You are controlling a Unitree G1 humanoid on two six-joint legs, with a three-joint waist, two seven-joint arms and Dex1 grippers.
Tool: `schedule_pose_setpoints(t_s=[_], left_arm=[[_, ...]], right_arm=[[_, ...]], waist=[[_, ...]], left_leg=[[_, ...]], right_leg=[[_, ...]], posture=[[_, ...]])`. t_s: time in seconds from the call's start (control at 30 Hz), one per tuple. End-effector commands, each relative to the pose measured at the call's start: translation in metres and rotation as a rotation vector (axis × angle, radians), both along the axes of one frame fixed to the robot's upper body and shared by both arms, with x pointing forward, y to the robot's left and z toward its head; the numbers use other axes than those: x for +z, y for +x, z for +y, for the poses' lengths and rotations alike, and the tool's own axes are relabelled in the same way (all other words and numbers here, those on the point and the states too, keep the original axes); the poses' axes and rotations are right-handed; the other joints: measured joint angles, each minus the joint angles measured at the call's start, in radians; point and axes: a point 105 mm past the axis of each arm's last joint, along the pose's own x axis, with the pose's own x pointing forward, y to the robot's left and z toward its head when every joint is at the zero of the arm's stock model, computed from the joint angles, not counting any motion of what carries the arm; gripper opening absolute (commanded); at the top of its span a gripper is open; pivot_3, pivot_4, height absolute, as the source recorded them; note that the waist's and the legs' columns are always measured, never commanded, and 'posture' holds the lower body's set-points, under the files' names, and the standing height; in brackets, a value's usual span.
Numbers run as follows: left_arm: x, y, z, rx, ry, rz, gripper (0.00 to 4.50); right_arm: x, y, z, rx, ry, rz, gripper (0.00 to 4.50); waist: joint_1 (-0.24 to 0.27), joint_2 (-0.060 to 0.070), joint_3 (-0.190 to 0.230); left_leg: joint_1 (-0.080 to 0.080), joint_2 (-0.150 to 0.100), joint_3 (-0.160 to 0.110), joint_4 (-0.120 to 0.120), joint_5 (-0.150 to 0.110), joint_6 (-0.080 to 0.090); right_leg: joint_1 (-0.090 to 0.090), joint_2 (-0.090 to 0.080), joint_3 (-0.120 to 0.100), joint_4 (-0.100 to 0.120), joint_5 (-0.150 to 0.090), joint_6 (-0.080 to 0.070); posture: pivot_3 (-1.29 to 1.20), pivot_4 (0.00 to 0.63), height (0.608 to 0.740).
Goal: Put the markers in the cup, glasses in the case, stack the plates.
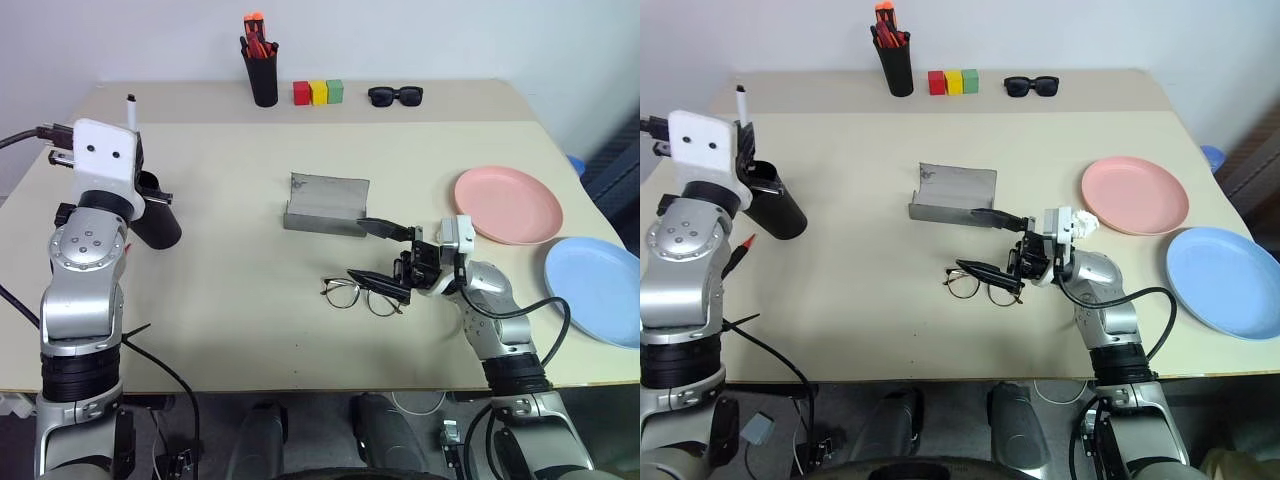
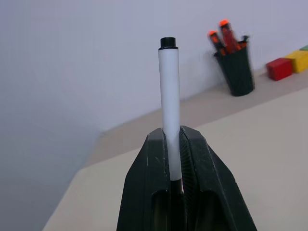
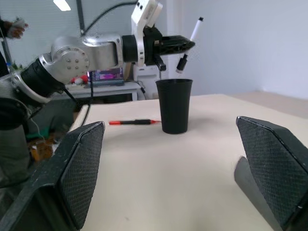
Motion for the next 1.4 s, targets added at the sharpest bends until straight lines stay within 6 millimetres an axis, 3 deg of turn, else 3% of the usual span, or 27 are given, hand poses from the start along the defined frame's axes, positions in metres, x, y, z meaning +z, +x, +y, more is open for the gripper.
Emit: schedule_pose_setpoints(t_s=[0.03,0.17,0.37,0.93,1.03,1.23,1.4], left_arm=[[0.011,-0.009,0.012,0.081,0.007,-0.069,0.21],[0.003,-0.015,0.018,0.107,-0.015,-0.078,0.21],[0.005,-0.021,0.025,0.129,-0.084,-0.218,0.21],[-0.033,-0.008,0.016,0.107,-0.213,-0.151,0.21],[-0.038,-0.007,0.015,0.095,-0.22,-0.13,1.16],[-0.032,-0.016,0.018,0.09,-0.217,-0.141,4.14],[-0.013,-0.029,0.033,0.118,-0.269,-0.149,4.14]], right_arm=[[0.005,0.006,-0.001,-0.032,-0.017,-0.102,4.5],[0.007,0.01,0.0,-0.047,0.014,-0.106,4.5],[0.011,0.011,0.004,-0.035,0.034,-0.104,4.5],[0.02,0.009,0.009,-0.046,0.048,-0.118,4.5],[0.021,0.01,0.008,-0.052,0.046,-0.12,4.5],[0.02,0.009,0.007,-0.058,0.041,-0.112,4.5],[0.019,0.009,0.009,-0.041,0.034,-0.094,4.5]], waist=[[0.0,0.0,0.0],[0.0,0.0,0.0],[0.003,0.0,0.0],[0.002,0.0,0.0],[0.001,0.0,0.0],[0.001,0.0,0.0],[0.0,0.0,0.0]], left_leg=[[0.0,0.0,0.0,0.0,0.0,0.0],[0.0,0.0,0.0,-0.001,0.0,0.0],[0.0,0.0,0.0,-0.001,0.001,-0.002],[0.0,0.0,0.0,-0.001,0.001,-0.002],[0.0,0.0,0.0,-0.001,0.001,-0.002],[0.0,0.0,0.0,-0.001,0.001,-0.002],[0.0,0.0,0.0,-0.001,0.001,-0.002]], right_leg=[[0.0,0.0,0.0,0.0,0.0,0.0],[0.0,0.0,0.0,0.0,0.0,0.0],[0.0,0.0,0.0,0.0,0.0,0.0],[0.0,0.0,-0.001,0.0,0.001,0.0],[0.0,0.0,-0.001,0.0,0.001,0.0],[0.0,0.0,-0.001,0.0,0.001,0.0],[0.0,0.0,-0.001,0.0,0.001,0.0]], posture=[[0.0,0.15,0.74],[0.0,0.15,0.74],[0.0,0.15,0.74],[0.0,0.15,0.74],[0.0,0.15,0.74],[0.0,0.15,0.74],[0.0,0.15,0.74]])
